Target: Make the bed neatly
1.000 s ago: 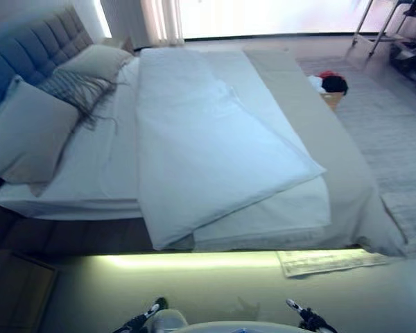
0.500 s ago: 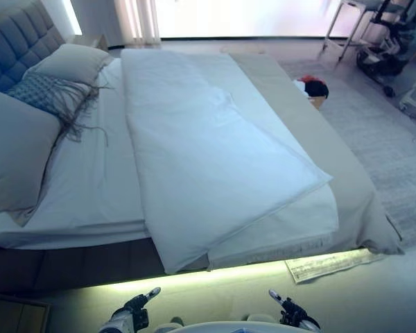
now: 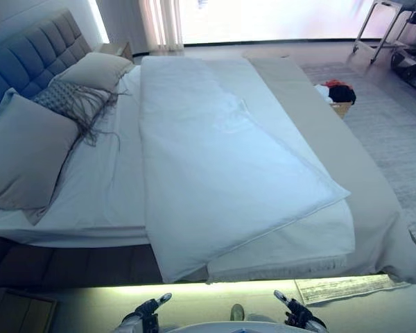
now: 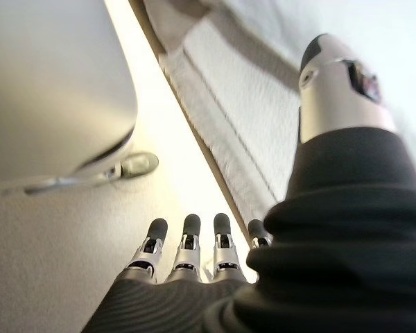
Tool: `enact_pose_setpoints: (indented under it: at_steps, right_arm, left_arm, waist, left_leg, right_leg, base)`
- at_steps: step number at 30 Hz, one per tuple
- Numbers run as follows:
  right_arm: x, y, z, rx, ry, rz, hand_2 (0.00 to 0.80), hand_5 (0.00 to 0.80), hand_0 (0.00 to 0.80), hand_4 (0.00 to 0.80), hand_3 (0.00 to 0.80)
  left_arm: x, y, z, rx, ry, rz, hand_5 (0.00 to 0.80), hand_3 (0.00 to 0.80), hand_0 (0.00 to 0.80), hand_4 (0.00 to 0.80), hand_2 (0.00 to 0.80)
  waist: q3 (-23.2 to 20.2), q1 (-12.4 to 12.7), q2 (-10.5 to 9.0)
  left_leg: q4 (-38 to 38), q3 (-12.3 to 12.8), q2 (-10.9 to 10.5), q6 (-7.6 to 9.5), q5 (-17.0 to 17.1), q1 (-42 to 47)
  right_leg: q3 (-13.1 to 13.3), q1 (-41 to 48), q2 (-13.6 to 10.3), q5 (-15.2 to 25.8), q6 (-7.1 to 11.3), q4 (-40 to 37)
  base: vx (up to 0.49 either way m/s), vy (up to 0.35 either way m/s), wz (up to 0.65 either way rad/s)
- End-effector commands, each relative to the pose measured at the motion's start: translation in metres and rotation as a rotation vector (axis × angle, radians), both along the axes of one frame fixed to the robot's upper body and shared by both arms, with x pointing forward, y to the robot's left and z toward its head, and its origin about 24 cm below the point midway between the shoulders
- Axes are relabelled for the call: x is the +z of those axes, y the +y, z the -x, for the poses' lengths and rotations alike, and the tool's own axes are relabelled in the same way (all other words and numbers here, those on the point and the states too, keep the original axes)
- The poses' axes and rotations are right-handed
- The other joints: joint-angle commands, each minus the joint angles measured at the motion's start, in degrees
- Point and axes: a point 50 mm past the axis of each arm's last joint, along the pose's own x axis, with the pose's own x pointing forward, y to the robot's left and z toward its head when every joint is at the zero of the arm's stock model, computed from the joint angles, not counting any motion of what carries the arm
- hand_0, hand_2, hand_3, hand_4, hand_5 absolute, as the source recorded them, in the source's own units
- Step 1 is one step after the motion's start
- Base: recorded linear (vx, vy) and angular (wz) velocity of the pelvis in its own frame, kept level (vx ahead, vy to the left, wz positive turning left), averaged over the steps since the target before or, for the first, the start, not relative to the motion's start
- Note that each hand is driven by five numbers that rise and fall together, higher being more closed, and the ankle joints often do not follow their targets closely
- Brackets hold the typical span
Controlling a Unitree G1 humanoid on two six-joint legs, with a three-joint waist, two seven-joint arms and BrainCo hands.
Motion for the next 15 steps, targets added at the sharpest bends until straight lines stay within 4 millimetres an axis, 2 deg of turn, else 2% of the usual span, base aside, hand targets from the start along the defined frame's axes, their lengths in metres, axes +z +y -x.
enact_pose_setpoints:
  at_steps: [1, 2, 3, 4, 6, 9, 12, 15]
  right_arm:
    - [0.005, 0.011, -0.026, -0.042, -0.090, -0.119, 0.000, 0.000, 0.000, 0.000, 0.000]
    - [0.006, 0.011, -0.029, -0.050, -0.112, -0.136, 0.000, 0.000, 0.000, 0.000, 0.000]
    - [0.007, 0.011, -0.032, -0.051, -0.125, -0.138, 0.000, 0.000, 0.000, 0.000, 0.000]
    - [0.009, 0.012, -0.038, -0.063, -0.157, -0.150, 0.000, 0.000, 0.000, 0.000, 0.000]
    - [0.011, 0.012, -0.041, -0.071, -0.188, -0.178, 0.000, 0.000, 0.000, 0.000, 0.000]
    - [0.014, 0.016, -0.047, -0.043, -0.239, -0.225, 0.000, 0.000, 0.000, 0.000, 0.000]
    - [0.020, 0.018, -0.063, -0.086, -0.301, -0.259, 0.000, 0.000, 0.000, 0.000, 0.000]
    - [0.033, 0.021, -0.090, -0.135, -0.411, -0.335, 0.000, 0.000, 0.000, 0.000, 0.000]
  left_arm:
    - [-0.002, -0.014, 0.002, -0.067, 0.012, 0.033, 0.000, 0.000, 0.000, 0.000, 0.000]
    - [-0.003, -0.016, 0.003, -0.087, 0.013, 0.034, 0.000, 0.000, 0.000, 0.000, 0.000]
    - [-0.003, -0.017, 0.003, -0.095, 0.016, 0.034, 0.000, 0.000, 0.000, 0.000, 0.000]
    - [-0.004, -0.017, 0.006, -0.109, 0.024, 0.024, 0.000, 0.000, 0.000, 0.000, 0.000]
    - [-0.004, -0.015, 0.007, -0.120, 0.027, 0.021, 0.000, 0.000, 0.000, 0.000, 0.000]
    - [-0.003, -0.011, 0.008, -0.122, 0.034, 0.009, 0.000, 0.000, 0.000, 0.000, 0.000]
    - [-0.001, -0.003, 0.001, -0.115, 0.024, -0.007, 0.000, 0.000, 0.000, 0.000, 0.000]
    - [0.005, 0.001, -0.017, -0.113, -0.024, -0.001, 0.000, 0.000, 0.000, 0.000, 0.000]
  waist:
    - [0.48, 0.92, -1.13]
    - [0.61, 1.01, -1.09]
    - [0.59, 1.15, -0.97]
    - [0.36, 1.13, -0.56]
    - [0.06, 1.21, -0.22]
    - [-0.16, 1.64, 0.04]
    - [0.46, 2.25, 0.12]
    - [2.57, 2.98, -0.16]
  left_leg:
    - [-8.36, 0.20, 2.07, 1.87, 8.36, -0.28]
    - [-7.65, 0.12, 3.17, 1.10, 9.62, -0.82]
    - [-8.68, -0.15, 2.75, 1.21, 9.05, -0.47]
    - [-11.50, 1.22, 2.65, 1.19, 8.22, 1.38]
    - [-12.76, 1.51, 1.90, 1.00, 7.44, 2.93]
    - [-14.03, 1.80, 0.97, 1.20, 6.70, 4.15]
    - [-13.75, 1.71, 0.54, 1.49, 6.46, 2.88]
    - [-11.53, 1.34, 0.22, 1.68, 6.11, -0.79]
  right_leg:
    - [0.57, 0.39, -1.78, -1.13, 3.51, 4.21]
    - [0.55, 0.75, -2.07, -1.44, 3.54, 4.12]
    - [0.35, 0.95, -2.49, -1.32, 3.74, 3.87]
    - [-0.95, 1.18, -3.80, -0.80, 4.60, 3.49]
    - [-1.92, 1.43, -4.83, 0.19, 5.47, 2.72]
    - [-2.00, 1.68, -5.88, 1.57, 6.73, 1.00]
    - [-1.71, -0.12, -6.60, 2.16, 7.57, 1.28]
    - [-1.50, -2.74, -7.41, 2.41, 8.14, 2.39]
  base:
    - [0.082, 0.169, 0.14]
    - [0.068, 0.160, 0.11]
    - [0.075, 0.235, 0.05]
    - [0.071, 0.241, 0.10]
    - [0.093, 0.217, 0.01]
    - [0.079, 0.133, -0.01]
    - [-0.031, 0.085, 0.08]
    - [-0.131, 0.041, 0.07]
